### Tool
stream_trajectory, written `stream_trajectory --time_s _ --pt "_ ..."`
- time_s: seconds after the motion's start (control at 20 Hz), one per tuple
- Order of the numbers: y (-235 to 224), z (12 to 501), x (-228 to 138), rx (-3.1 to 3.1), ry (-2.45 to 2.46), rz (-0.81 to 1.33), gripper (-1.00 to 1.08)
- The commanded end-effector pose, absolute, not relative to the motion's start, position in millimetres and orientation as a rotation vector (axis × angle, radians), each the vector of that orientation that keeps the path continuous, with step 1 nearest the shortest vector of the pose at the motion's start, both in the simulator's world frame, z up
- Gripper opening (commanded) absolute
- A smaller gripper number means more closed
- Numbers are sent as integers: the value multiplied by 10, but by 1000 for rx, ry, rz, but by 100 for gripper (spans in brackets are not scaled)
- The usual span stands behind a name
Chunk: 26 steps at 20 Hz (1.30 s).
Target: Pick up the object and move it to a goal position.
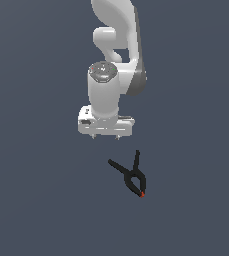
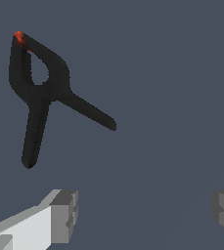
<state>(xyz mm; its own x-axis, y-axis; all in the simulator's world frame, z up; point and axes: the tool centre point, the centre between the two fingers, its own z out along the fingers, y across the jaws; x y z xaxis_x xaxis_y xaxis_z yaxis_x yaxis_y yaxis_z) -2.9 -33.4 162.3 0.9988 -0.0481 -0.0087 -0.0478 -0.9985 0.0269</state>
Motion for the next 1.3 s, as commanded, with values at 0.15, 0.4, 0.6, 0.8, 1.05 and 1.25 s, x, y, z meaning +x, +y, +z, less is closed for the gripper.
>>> stream_trajectory --time_s 0.15,0.4,0.6,0.8,1.05,1.25 --pt "-299 1613 -28 3113 -55 -17 28" --pt "-231 1601 -28 3110 -10 -26 28" --pt "-220 1586 -23 3110 -19 -18 28" --pt "-162 1531 -4 3108 -35 3 28" --pt "-34 1410 31 3105 -71 53 28" --pt "117 1275 62 3102 -114 111 28"
